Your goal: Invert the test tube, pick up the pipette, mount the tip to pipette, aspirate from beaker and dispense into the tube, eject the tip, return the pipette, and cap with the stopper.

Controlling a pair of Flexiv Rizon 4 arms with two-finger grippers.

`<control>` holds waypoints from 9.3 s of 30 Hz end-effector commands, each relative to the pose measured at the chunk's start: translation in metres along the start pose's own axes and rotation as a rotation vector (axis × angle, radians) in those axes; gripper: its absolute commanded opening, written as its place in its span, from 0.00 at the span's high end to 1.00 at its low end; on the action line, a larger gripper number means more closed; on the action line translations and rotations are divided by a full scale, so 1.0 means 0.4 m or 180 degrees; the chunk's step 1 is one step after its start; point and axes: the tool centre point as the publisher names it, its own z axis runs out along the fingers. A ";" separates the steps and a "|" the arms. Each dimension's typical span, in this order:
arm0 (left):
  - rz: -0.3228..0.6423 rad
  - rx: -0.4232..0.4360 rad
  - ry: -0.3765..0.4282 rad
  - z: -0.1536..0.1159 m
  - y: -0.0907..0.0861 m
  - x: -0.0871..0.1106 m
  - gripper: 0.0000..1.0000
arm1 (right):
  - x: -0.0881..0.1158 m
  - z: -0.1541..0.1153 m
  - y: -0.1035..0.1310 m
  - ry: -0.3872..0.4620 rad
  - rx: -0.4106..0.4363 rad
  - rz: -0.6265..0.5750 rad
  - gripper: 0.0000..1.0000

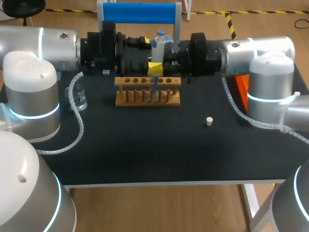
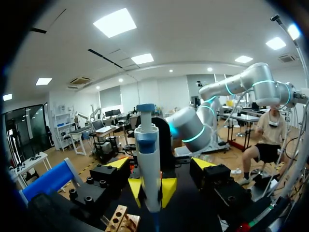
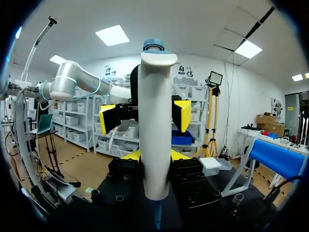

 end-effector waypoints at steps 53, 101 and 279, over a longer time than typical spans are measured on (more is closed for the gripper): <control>0.0004 0.0006 -0.0005 0.002 0.001 0.001 0.00 | 0.049 -0.470 0.080 -0.0076 0.0040 0.0018 1.00; 0.0004 0.0006 -0.0005 0.002 0.001 0.001 0.00 | -0.130 -0.964 0.025 0.0041 -0.0014 -0.0073 1.00; -0.0309 0.0301 0.0175 0.874 -0.247 -0.158 1.00 | -0.123 -0.992 -0.034 0.0037 0.0090 -0.0020 1.00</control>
